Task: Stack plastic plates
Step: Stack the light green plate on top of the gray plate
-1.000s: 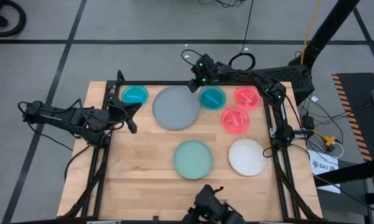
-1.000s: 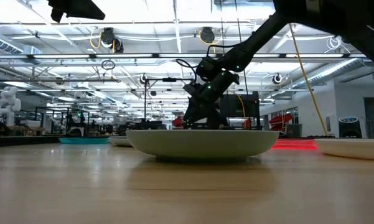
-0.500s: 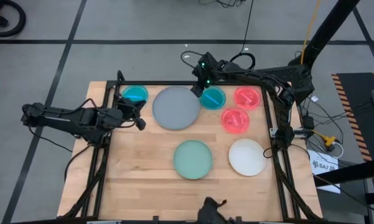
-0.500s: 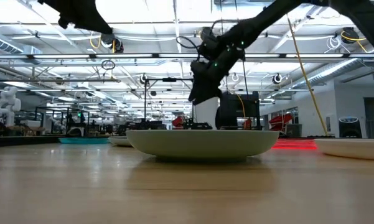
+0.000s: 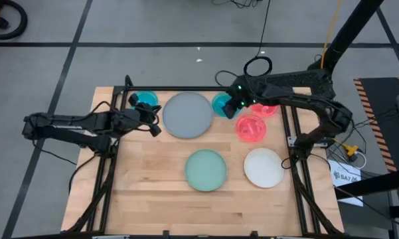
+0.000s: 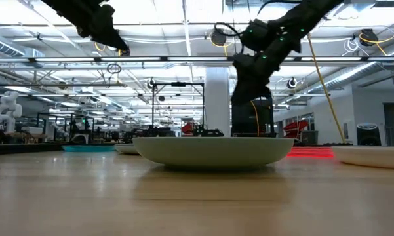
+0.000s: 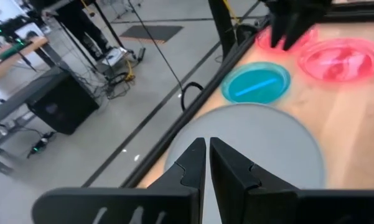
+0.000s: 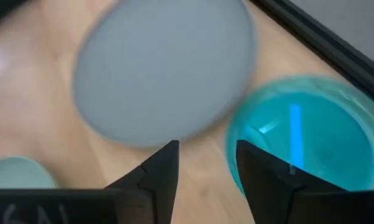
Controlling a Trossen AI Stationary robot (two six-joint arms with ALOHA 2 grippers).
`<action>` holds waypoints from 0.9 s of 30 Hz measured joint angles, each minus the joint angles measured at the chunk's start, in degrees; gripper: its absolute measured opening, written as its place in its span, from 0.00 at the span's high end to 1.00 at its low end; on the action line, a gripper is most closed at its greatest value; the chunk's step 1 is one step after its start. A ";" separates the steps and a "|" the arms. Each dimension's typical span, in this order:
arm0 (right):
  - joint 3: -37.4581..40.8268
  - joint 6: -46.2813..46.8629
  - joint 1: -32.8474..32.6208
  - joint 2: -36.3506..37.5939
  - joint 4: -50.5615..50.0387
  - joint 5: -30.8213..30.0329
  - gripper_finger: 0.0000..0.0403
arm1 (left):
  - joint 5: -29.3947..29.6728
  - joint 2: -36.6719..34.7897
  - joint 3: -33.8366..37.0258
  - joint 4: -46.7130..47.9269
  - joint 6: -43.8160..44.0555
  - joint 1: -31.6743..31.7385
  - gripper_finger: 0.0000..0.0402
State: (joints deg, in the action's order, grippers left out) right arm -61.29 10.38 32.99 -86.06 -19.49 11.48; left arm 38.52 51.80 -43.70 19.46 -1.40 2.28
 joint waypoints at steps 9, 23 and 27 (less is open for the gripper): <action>7.70 6.52 -2.12 3.15 -0.50 -7.25 0.61 | -0.09 0.76 0.02 -0.74 -1.80 3.38 0.92; 8.43 12.95 -8.82 3.09 -4.20 -7.17 0.61 | -0.09 1.04 0.02 -0.63 -4.34 7.57 0.92; 6.68 12.99 -12.61 3.09 -4.29 -6.99 0.61 | -0.09 1.04 0.01 -0.64 -4.51 8.34 0.92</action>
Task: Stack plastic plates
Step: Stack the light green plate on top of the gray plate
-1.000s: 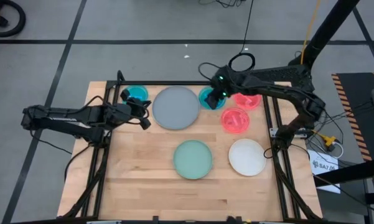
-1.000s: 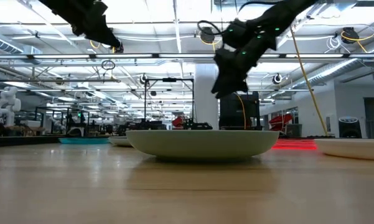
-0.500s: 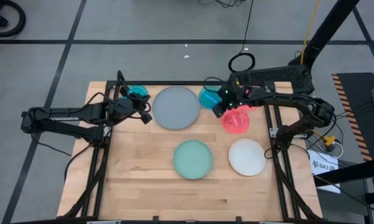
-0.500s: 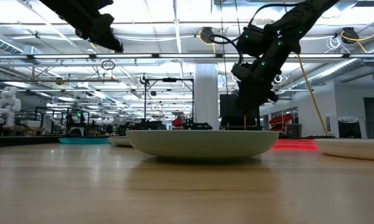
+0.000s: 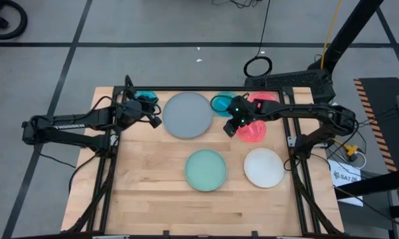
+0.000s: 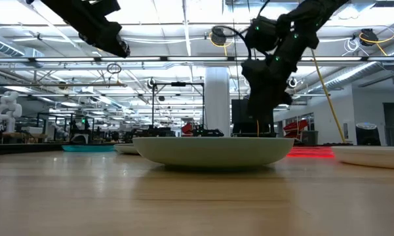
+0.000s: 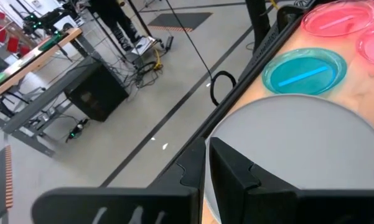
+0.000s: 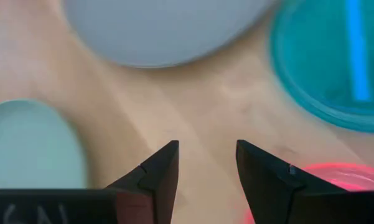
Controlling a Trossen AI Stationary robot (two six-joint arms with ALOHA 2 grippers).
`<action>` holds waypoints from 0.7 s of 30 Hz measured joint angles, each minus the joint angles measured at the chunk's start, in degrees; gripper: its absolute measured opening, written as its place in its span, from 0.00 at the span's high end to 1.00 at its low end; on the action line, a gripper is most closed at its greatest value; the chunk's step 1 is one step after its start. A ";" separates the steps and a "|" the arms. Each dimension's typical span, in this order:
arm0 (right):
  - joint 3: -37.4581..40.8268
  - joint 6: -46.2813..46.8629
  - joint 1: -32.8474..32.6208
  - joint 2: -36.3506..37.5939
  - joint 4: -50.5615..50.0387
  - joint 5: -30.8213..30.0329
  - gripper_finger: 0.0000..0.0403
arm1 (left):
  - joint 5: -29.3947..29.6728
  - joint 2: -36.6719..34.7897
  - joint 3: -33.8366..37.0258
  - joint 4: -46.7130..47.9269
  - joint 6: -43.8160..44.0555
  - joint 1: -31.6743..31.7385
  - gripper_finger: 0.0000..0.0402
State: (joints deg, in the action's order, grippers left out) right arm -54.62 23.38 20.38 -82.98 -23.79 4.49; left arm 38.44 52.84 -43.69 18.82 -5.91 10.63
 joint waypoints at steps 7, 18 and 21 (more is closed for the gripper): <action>-7.92 0.19 -8.37 0.00 -6.05 -0.42 0.65 | 0.00 0.00 0.01 0.45 -0.46 0.31 0.92; -12.52 8.42 -20.00 0.00 -12.48 -2.31 0.70 | -9.26 0.00 -0.01 5.47 2.76 0.14 0.92; -12.52 17.05 -22.24 0.00 -17.15 1.35 0.70 | -10.60 0.00 0.01 5.58 4.19 0.14 0.92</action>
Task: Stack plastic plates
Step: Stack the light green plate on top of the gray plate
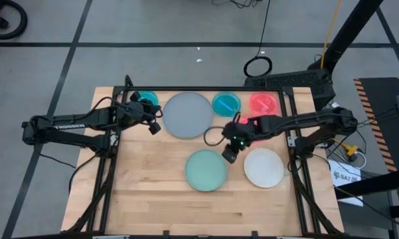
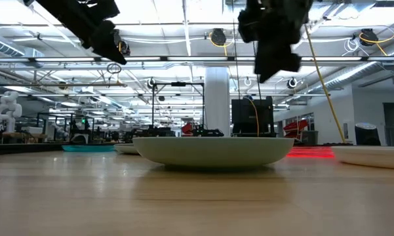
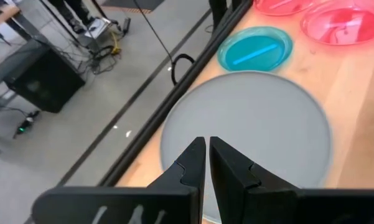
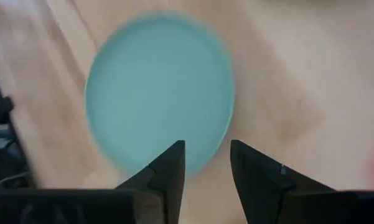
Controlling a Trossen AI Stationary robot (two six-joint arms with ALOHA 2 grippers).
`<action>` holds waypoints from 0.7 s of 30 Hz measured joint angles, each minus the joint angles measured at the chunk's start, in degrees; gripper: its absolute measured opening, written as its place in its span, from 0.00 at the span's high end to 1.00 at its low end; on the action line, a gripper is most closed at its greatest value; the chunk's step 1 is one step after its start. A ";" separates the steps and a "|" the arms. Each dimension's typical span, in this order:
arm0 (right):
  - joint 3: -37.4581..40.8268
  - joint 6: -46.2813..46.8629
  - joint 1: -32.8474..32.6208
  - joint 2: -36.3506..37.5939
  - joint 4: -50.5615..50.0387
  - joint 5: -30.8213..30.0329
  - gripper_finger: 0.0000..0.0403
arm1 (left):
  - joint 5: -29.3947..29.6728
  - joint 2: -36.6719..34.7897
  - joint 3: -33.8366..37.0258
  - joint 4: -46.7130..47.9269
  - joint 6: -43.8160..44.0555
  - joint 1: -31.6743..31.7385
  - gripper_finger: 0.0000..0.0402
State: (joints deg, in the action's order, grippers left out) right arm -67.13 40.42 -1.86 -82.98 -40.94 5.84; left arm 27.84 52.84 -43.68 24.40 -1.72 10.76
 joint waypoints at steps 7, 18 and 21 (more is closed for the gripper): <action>0.00 19.62 -7.76 0.00 -11.42 4.40 0.70 | -0.09 0.00 -0.01 0.46 2.28 -0.10 0.92; 0.00 27.33 -14.08 -3.30 -13.88 -0.65 0.70 | -0.20 0.00 -0.02 -1.46 -0.23 -0.98 0.92; 0.00 20.81 -13.23 -5.32 -8.83 -5.98 0.70 | -0.20 -0.02 -0.01 -2.28 -1.73 -0.98 0.92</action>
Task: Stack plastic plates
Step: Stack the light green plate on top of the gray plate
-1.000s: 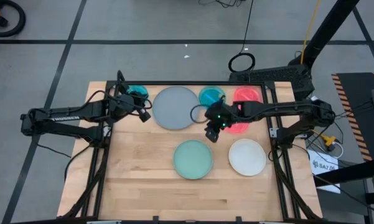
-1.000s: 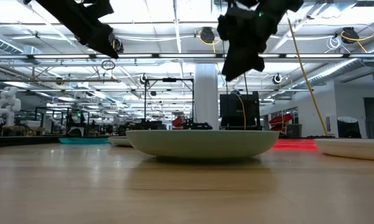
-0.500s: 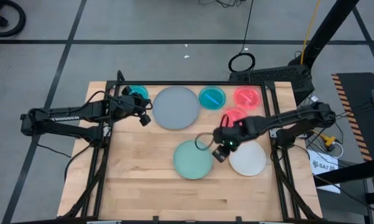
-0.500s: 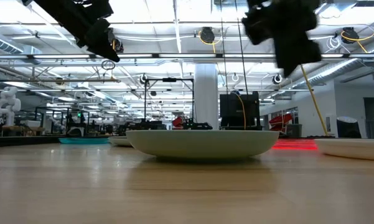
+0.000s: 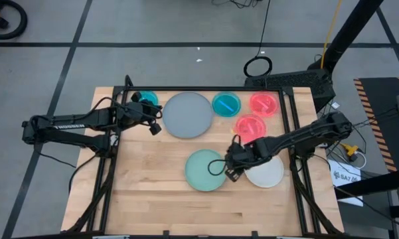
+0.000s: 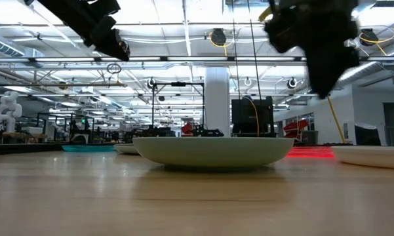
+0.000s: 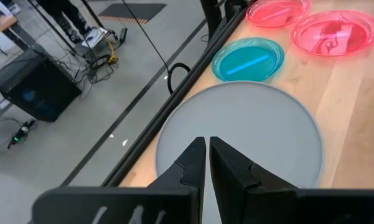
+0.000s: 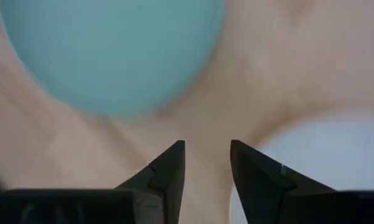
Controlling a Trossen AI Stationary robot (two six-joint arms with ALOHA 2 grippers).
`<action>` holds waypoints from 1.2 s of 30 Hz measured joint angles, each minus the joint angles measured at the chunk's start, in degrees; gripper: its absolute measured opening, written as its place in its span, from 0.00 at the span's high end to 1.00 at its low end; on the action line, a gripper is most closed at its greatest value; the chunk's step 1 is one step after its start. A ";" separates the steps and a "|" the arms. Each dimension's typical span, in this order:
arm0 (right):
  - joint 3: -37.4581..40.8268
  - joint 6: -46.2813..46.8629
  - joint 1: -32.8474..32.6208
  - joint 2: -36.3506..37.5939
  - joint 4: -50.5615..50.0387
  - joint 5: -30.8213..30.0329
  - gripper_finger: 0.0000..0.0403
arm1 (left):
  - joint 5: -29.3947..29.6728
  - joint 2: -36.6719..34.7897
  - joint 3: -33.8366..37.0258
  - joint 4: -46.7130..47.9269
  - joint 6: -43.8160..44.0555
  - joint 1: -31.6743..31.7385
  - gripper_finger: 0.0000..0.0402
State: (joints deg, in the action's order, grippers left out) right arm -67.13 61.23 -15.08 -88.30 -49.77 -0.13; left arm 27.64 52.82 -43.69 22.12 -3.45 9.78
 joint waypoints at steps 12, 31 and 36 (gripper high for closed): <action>0.02 -36.38 4.22 -8.73 17.90 -14.98 0.63 | 0.02 0.00 -0.01 -3.64 -5.72 0.00 0.92; 0.02 -47.36 12.78 -15.50 30.51 -7.31 0.62 | 0.08 0.00 0.01 -3.45 -5.43 0.00 0.92; 0.04 -47.55 12.78 -19.31 30.41 -6.99 0.62 | 0.09 0.00 0.01 -3.51 -4.81 -0.12 0.92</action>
State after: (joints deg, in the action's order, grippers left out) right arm -67.09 13.68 -2.31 -107.61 -19.36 -7.12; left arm 27.73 52.82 -43.68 18.61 -8.26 9.66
